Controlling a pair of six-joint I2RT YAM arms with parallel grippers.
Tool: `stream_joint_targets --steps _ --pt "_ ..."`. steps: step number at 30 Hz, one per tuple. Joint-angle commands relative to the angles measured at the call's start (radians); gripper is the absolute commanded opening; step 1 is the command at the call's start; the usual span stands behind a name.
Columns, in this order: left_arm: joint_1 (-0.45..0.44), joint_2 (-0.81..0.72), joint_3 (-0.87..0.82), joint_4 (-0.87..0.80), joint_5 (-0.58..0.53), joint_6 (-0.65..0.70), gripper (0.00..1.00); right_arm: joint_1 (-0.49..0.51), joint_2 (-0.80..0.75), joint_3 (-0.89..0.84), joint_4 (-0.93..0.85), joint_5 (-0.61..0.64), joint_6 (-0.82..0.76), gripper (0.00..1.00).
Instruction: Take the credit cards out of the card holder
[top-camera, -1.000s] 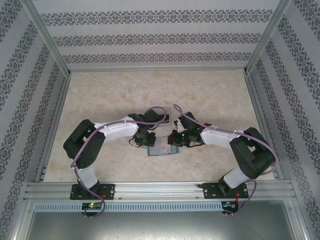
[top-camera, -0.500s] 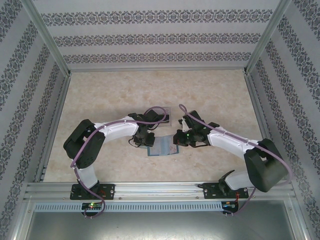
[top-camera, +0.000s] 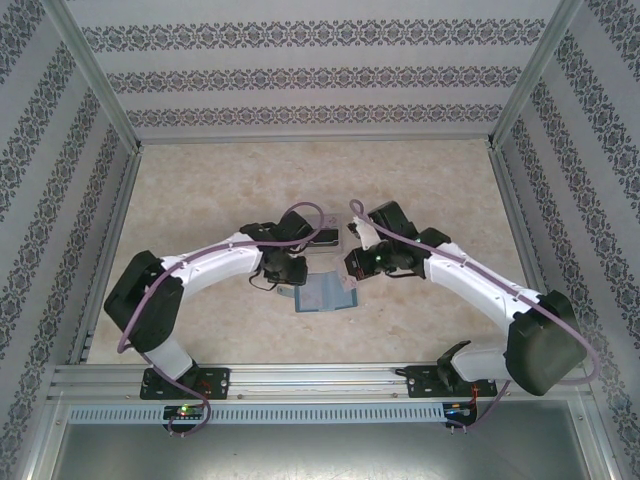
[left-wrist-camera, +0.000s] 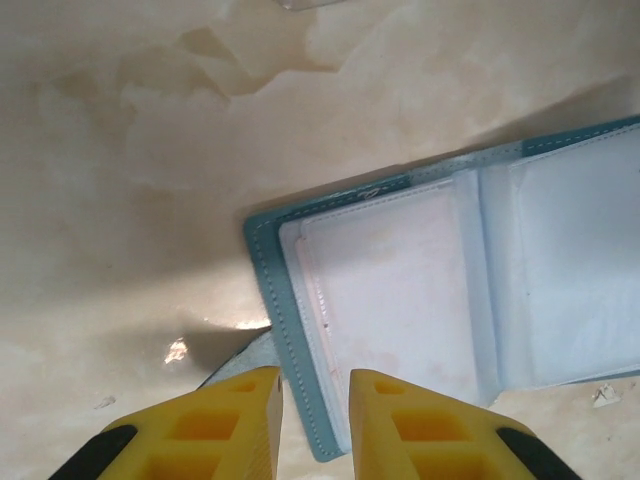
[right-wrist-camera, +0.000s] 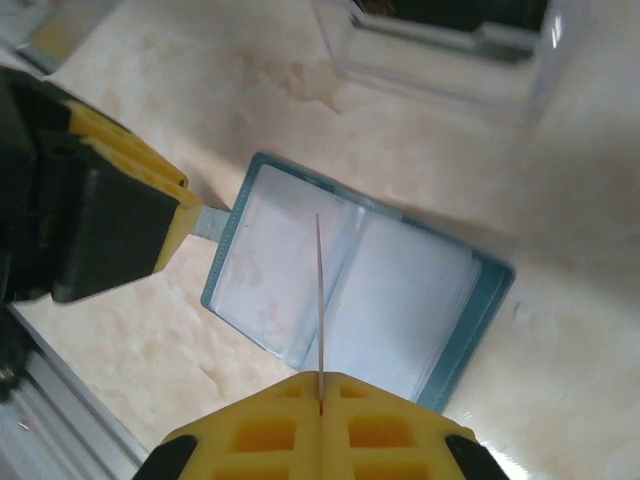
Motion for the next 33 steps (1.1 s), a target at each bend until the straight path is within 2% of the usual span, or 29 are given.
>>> stream_joint_targets --steps 1,8,15,21,33 --pt "0.039 -0.045 -0.057 0.034 0.032 -0.021 0.25 -0.005 0.036 0.086 -0.106 0.019 -0.341 0.08" --pt "0.102 -0.117 -0.140 0.059 0.060 -0.032 0.25 -0.008 0.199 0.325 -0.305 0.075 -0.781 0.06" --pt "0.154 -0.175 -0.199 0.065 0.082 -0.033 0.25 -0.009 0.360 0.560 -0.447 0.130 -1.037 0.02" --pt "0.189 -0.214 -0.234 0.062 0.093 -0.033 0.25 -0.011 0.496 0.762 -0.555 0.150 -1.159 0.00" --pt "0.223 -0.261 -0.267 0.050 0.101 -0.030 0.25 0.009 0.779 1.147 -0.745 0.198 -1.250 0.00"
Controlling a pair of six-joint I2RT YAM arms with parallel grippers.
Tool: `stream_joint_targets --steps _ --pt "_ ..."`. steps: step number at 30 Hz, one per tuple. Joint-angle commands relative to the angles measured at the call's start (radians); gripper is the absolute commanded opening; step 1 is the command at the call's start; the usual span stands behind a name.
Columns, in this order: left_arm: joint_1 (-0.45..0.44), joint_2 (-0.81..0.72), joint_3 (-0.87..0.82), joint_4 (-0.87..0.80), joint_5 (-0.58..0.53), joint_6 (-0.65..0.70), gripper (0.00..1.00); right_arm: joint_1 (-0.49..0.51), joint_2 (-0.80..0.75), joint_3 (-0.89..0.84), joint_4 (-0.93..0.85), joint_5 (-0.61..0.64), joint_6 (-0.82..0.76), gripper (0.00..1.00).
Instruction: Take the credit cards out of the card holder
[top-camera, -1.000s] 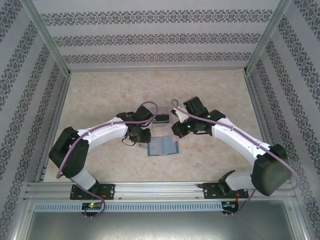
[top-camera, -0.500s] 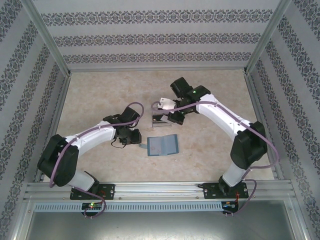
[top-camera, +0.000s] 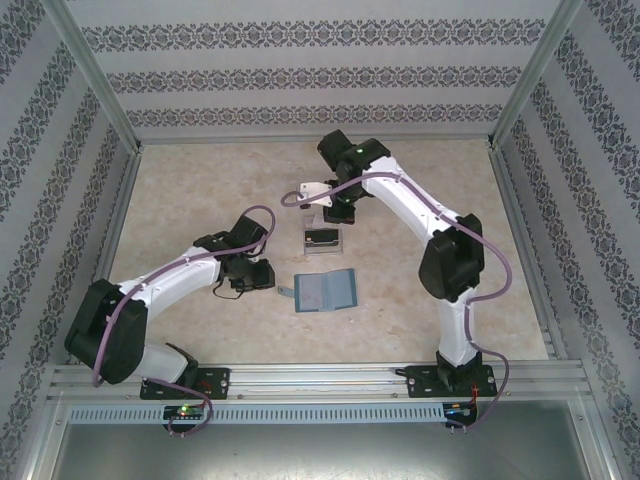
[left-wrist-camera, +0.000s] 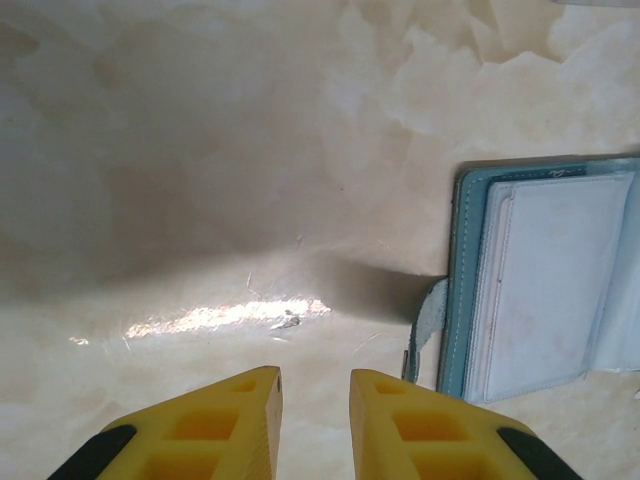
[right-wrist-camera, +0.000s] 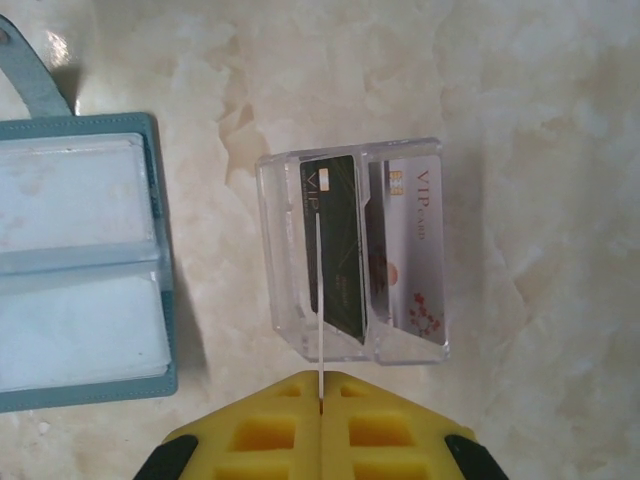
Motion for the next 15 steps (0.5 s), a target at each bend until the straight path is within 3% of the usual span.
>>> stream_joint_targets --steps 1,15 --pt "0.017 -0.030 -0.010 -0.004 0.006 -0.009 0.25 0.011 0.065 0.096 -0.096 0.025 -0.060 0.00" --pt "0.042 -0.052 -0.032 -0.010 0.012 -0.009 0.25 0.030 0.283 0.368 -0.162 0.068 -0.103 0.00"
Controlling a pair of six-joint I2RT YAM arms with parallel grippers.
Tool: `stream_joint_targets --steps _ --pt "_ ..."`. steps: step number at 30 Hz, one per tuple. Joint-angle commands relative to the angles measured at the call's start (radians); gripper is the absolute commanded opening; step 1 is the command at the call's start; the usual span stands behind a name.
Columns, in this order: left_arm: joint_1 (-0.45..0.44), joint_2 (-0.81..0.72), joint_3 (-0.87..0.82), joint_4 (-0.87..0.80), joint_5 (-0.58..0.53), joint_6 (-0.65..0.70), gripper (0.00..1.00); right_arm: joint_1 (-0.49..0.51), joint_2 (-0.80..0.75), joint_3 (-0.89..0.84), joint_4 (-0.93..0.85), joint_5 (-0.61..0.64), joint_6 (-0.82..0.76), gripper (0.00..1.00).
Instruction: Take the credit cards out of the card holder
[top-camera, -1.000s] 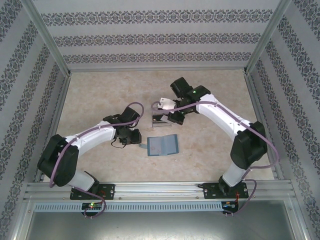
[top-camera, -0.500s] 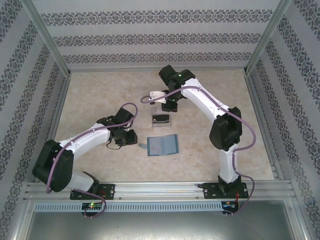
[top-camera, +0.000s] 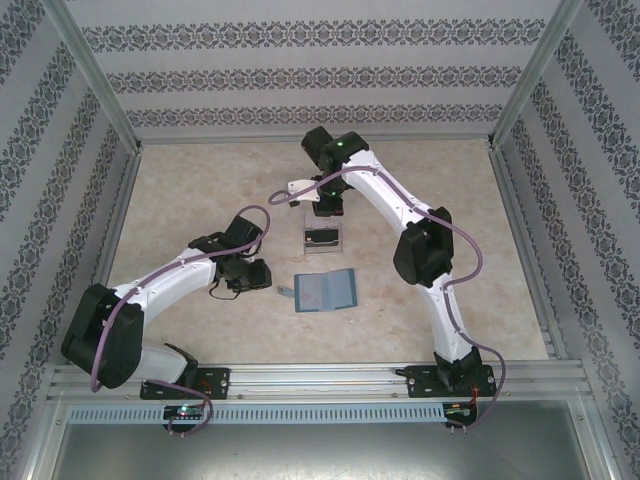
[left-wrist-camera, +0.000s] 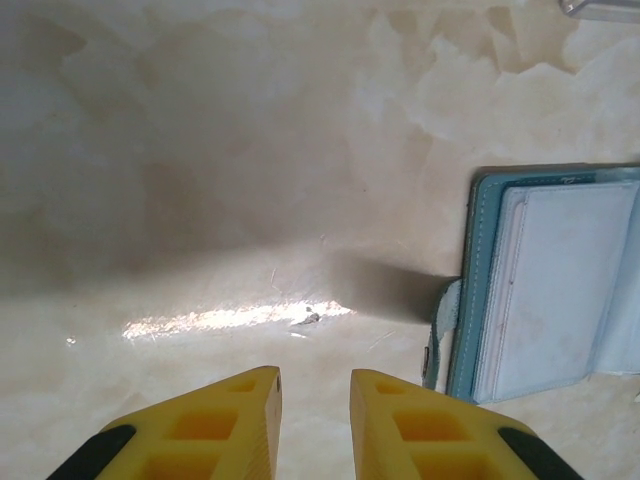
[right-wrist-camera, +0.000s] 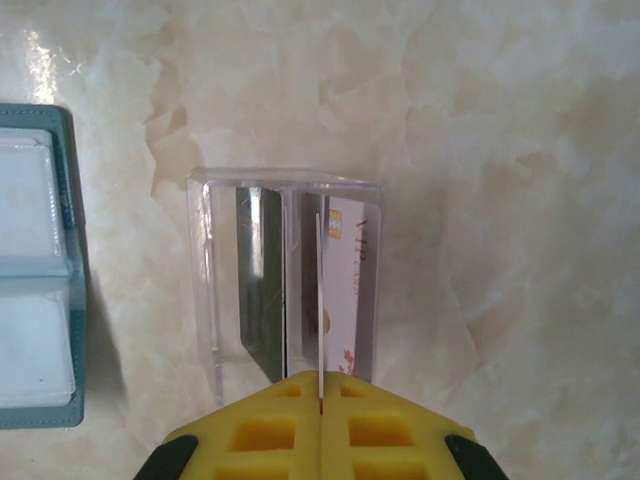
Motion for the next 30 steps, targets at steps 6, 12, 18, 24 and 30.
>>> stream_joint_targets --steps 6,12,18,24,30 --pt "0.021 -0.025 -0.015 -0.012 0.009 -0.008 0.25 0.012 0.080 0.081 -0.062 0.000 -0.028 0.00" --pt "0.025 -0.024 -0.021 -0.010 0.012 -0.009 0.25 0.015 0.110 0.077 -0.085 -0.024 -0.027 0.00" --pt "0.028 -0.022 -0.026 -0.006 0.014 -0.009 0.25 0.018 0.135 0.071 -0.098 -0.044 -0.021 0.00" --pt "0.032 -0.019 -0.027 0.000 0.019 -0.009 0.25 0.019 0.148 0.068 -0.113 -0.072 -0.004 0.00" --pt "0.033 -0.013 -0.025 -0.001 0.020 -0.005 0.25 0.020 0.161 0.065 -0.128 -0.085 0.015 0.03"
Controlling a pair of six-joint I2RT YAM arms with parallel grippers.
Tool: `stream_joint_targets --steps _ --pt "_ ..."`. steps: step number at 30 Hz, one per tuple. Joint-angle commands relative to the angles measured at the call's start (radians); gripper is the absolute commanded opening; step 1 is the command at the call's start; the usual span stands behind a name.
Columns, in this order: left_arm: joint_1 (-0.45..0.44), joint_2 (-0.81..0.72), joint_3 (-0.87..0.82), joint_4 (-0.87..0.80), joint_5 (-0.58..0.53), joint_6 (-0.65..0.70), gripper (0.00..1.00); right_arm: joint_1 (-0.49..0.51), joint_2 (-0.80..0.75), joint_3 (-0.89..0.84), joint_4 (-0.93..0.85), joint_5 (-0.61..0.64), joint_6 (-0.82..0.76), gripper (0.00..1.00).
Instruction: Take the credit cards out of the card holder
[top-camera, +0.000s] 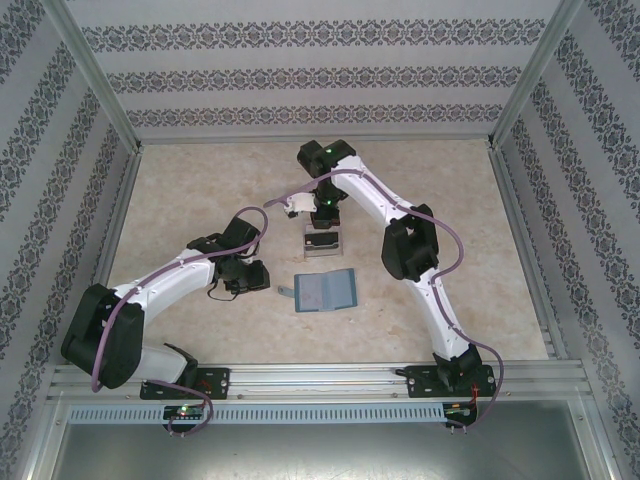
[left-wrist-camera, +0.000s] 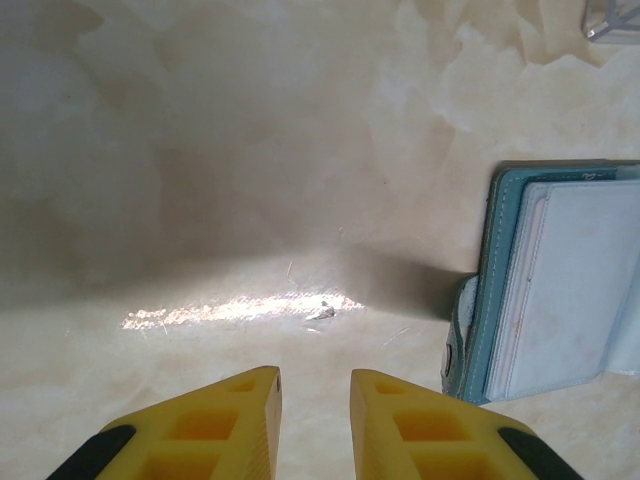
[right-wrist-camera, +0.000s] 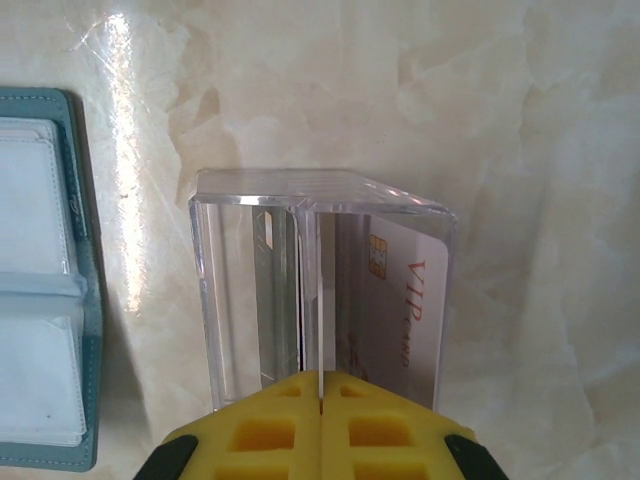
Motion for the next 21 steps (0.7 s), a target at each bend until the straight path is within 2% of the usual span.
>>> stream_joint_targets --steps 1,5,15,21 --pt "0.019 -0.012 -0.010 -0.001 0.007 -0.004 0.25 0.013 0.027 0.014 -0.046 -0.040 0.014 0.05" --pt "0.021 -0.011 -0.011 0.000 0.007 -0.005 0.25 0.005 0.028 0.014 -0.031 -0.034 0.035 0.15" --pt "0.019 -0.011 -0.009 0.001 0.008 -0.007 0.25 -0.034 -0.007 -0.018 0.002 -0.005 0.077 0.22" --pt "0.020 -0.011 -0.001 -0.004 0.007 -0.004 0.25 -0.055 -0.036 -0.051 0.020 -0.003 0.086 0.22"
